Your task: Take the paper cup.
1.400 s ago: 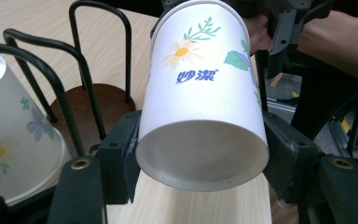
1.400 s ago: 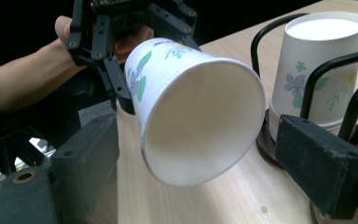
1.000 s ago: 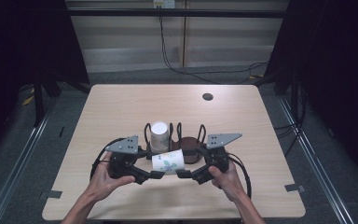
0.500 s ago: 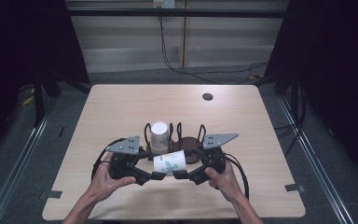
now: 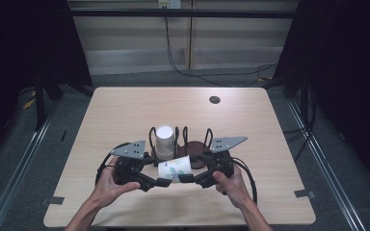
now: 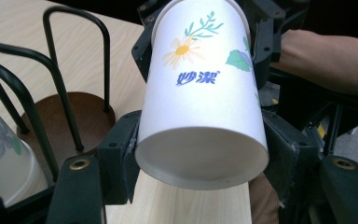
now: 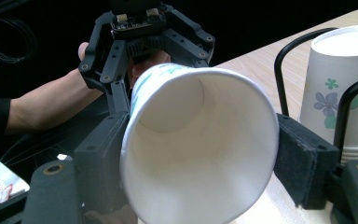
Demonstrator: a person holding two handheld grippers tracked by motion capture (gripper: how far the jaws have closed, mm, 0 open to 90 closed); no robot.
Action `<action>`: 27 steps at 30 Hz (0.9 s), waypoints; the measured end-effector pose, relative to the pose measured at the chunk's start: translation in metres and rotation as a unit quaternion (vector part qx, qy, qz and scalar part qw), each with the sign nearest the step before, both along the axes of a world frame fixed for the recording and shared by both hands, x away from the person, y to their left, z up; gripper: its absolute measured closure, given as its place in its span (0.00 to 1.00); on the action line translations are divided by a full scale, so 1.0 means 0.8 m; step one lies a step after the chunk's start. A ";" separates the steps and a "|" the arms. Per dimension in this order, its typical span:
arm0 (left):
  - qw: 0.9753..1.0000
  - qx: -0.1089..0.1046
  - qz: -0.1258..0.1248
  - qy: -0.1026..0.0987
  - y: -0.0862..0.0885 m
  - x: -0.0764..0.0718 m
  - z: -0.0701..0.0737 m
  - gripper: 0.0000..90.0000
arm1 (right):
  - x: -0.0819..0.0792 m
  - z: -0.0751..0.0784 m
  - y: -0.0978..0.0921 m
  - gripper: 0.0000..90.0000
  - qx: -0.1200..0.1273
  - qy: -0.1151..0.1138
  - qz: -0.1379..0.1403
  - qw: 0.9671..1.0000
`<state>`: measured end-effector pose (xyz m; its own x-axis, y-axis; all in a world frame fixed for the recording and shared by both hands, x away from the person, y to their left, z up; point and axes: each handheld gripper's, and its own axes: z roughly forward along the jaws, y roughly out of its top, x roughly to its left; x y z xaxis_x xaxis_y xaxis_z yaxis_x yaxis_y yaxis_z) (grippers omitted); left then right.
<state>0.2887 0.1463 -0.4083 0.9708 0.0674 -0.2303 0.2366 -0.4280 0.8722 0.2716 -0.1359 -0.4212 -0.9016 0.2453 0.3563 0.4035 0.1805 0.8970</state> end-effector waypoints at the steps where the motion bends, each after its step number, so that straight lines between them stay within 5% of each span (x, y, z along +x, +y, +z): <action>1: 1.000 0.002 0.002 0.001 0.000 0.001 -0.001 0.40 | 0.000 0.000 0.000 0.29 -0.001 0.000 -0.001 1.000; 12: 1.000 0.014 0.016 -0.006 0.000 0.003 -0.004 0.30 | 0.001 0.003 0.000 0.33 -0.008 -0.003 -0.010 1.000; 17: 0.999 0.024 0.040 -0.018 0.002 0.005 -0.004 0.21 | 0.002 0.005 -0.005 0.33 -0.007 -0.006 -0.016 1.000; 27: 0.998 0.033 0.057 -0.006 0.005 0.009 -0.010 0.18 | 0.001 0.006 -0.011 0.33 -0.028 -0.006 -0.033 0.999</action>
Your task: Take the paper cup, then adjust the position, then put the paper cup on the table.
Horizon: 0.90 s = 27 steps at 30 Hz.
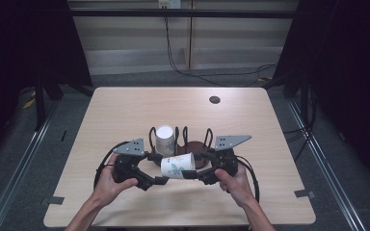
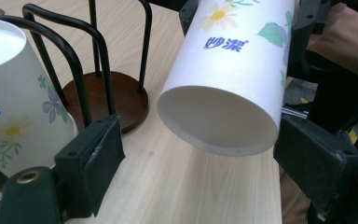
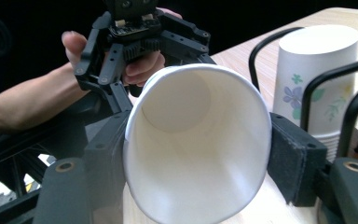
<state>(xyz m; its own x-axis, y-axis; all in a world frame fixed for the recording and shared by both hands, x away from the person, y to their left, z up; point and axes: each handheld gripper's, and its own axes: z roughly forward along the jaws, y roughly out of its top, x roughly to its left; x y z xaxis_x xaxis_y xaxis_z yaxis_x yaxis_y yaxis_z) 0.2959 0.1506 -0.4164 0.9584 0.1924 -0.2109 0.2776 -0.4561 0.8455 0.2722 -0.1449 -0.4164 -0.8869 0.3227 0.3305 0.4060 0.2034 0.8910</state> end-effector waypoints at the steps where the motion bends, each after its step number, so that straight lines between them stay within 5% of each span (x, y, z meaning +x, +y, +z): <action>1: 1.000 0.002 0.000 -0.002 0.000 0.000 0.000 0.18 | 0.000 0.000 0.000 0.33 -0.003 0.001 -0.001 1.000; 15: 0.999 0.034 0.025 -0.008 0.017 -0.003 -0.007 0.18 | 0.002 0.005 -0.008 0.34 -0.017 0.000 -0.019 1.000; 27: 0.998 0.034 0.044 -0.007 0.033 0.001 -0.013 0.18 | 0.004 0.008 -0.024 0.34 -0.044 0.007 -0.039 0.998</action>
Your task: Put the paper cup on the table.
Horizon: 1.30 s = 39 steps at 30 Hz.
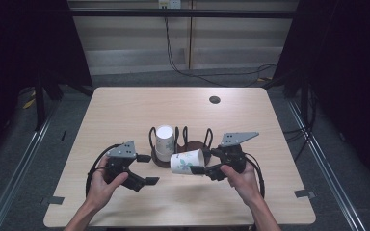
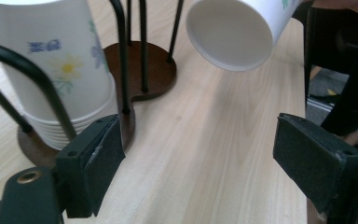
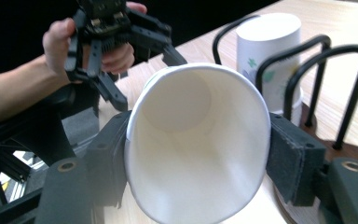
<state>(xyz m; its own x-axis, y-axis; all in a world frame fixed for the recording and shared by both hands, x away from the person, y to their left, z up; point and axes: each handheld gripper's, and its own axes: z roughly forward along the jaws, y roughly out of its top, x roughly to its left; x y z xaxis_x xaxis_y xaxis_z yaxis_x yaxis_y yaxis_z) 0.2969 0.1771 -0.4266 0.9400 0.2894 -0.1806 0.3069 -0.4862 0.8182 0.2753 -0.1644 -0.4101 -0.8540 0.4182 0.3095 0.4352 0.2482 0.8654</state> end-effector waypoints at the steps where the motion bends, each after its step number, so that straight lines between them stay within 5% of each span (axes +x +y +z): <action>1: 1.000 0.000 0.000 0.001 0.001 0.001 0.000 0.18 | 0.000 -0.001 -0.001 0.34 -0.002 0.002 -0.001 1.000; 16: 1.000 0.016 0.024 0.009 0.018 0.003 -0.010 0.18 | 0.000 -0.004 -0.026 0.34 -0.040 0.015 -0.013 0.999; 19: 1.000 0.005 0.019 0.005 0.019 0.002 -0.009 0.18 | -0.001 -0.006 -0.031 0.34 -0.047 0.018 -0.015 0.999; 25: 1.000 0.022 0.011 0.003 0.023 -0.005 -0.015 0.18 | -0.005 -0.004 -0.041 0.34 -0.064 0.021 -0.020 0.998; 39: 1.000 0.019 0.015 -0.001 0.031 -0.005 -0.014 0.18 | -0.008 -0.003 -0.068 0.34 -0.100 0.035 -0.037 0.994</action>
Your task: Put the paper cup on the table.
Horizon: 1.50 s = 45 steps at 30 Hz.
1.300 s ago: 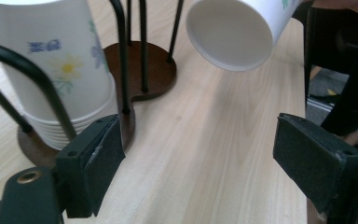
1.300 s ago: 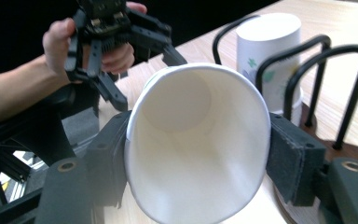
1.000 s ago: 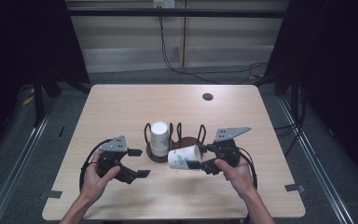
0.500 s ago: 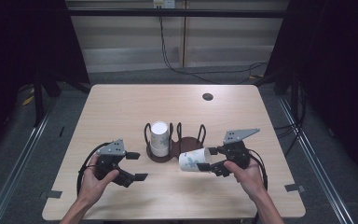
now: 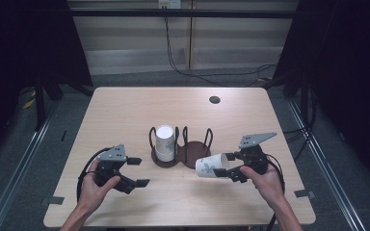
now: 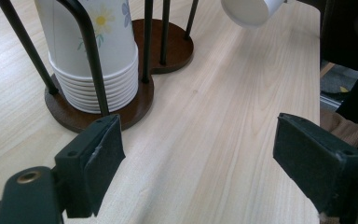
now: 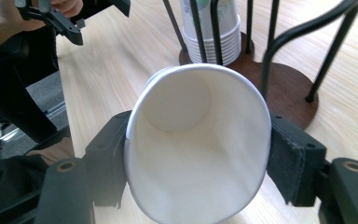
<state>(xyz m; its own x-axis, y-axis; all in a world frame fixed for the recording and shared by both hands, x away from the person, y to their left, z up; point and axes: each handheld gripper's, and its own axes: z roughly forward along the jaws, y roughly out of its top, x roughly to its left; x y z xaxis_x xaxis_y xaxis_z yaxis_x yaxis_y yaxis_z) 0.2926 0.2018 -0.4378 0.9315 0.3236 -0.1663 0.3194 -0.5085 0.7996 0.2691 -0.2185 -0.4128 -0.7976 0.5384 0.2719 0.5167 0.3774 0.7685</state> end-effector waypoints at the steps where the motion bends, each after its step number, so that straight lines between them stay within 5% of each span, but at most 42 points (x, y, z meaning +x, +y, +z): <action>1: 1.000 -0.001 -0.003 0.000 0.000 -0.001 0.000 0.18 | 0.001 0.000 -0.002 0.34 -0.001 0.003 -0.003 1.000; 12: 1.000 0.001 -0.005 0.004 -0.001 0.001 -0.001 0.18 | 0.012 0.005 -0.019 0.33 -0.045 0.010 -0.025 0.999; 32: 1.000 -0.001 -0.004 -0.002 0.001 0.000 0.001 0.18 | 0.054 0.026 -0.041 0.32 -0.124 0.029 -0.069 0.989; 37: 1.000 0.001 -0.008 -0.002 0.002 0.001 0.000 0.18 | 0.068 0.027 -0.045 0.31 -0.143 0.038 -0.073 0.986; 45: 1.000 0.003 -0.014 -0.003 0.003 0.000 0.000 0.18 | 0.091 0.022 -0.046 0.30 -0.191 0.060 -0.098 0.975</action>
<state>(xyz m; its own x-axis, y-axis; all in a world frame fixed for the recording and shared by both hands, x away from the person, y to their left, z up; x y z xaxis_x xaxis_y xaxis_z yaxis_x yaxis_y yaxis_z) 0.2928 0.2039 -0.4376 0.9408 0.2988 -0.1598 0.3011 -0.5210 0.7987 0.3417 -0.2553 -0.3956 -0.6435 0.7579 0.1075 0.6859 0.5086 0.5205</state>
